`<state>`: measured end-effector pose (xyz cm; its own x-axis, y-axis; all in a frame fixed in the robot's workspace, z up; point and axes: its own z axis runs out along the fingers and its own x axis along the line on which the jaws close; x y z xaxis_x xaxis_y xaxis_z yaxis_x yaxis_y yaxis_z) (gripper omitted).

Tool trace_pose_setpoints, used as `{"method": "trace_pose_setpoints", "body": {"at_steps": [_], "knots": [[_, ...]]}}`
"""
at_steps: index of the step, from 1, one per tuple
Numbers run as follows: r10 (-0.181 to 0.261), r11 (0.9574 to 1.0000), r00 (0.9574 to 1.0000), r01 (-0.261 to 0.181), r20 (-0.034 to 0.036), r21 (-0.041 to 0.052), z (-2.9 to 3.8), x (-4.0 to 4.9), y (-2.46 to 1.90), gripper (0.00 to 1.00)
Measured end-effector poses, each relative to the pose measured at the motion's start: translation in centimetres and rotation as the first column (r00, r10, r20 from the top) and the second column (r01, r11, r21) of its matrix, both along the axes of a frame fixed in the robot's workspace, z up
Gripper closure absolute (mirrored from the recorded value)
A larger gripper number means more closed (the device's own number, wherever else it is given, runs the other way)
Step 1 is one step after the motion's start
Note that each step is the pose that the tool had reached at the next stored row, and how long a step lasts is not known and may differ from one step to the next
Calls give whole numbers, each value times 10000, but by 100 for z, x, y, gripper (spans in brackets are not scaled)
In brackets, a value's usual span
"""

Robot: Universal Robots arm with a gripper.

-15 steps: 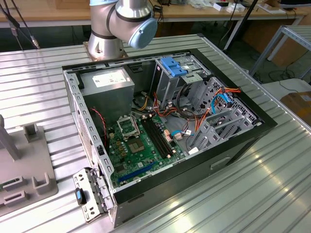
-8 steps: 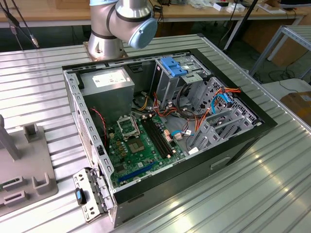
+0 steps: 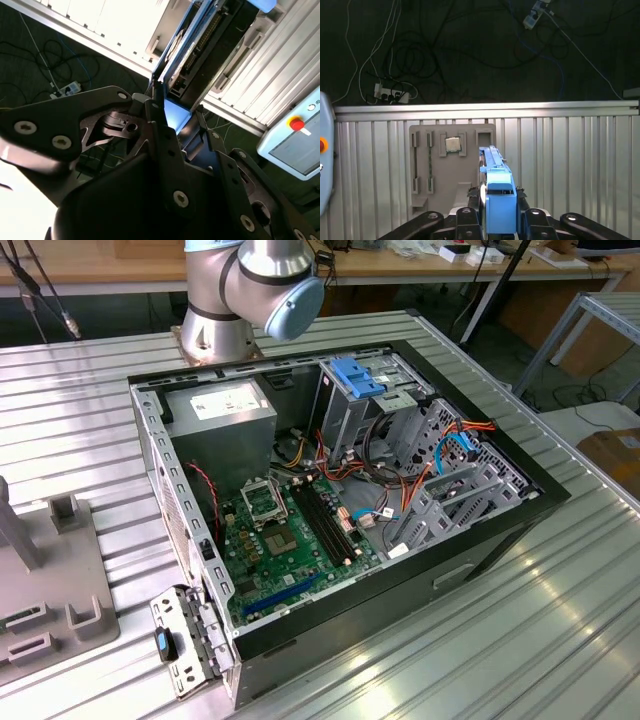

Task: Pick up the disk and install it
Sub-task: 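Pick up the disk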

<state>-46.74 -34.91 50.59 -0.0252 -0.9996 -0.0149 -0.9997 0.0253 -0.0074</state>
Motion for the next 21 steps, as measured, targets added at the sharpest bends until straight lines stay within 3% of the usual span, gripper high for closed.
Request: {"method": "trace_pose_setpoints", "body": {"at_steps": [12, 17, 18, 21], "knots": [[0, 10000, 10000, 0, 0, 1, 0, 359, 0, 64], [0, 10000, 10000, 0, 0, 1, 0, 557, 0, 64], [0, 10000, 10000, 0, -1, 0, 1, 642, 0, 64], [1, 10000, 10000, -1, 0, 7, 1, 775, 0, 64]]}}
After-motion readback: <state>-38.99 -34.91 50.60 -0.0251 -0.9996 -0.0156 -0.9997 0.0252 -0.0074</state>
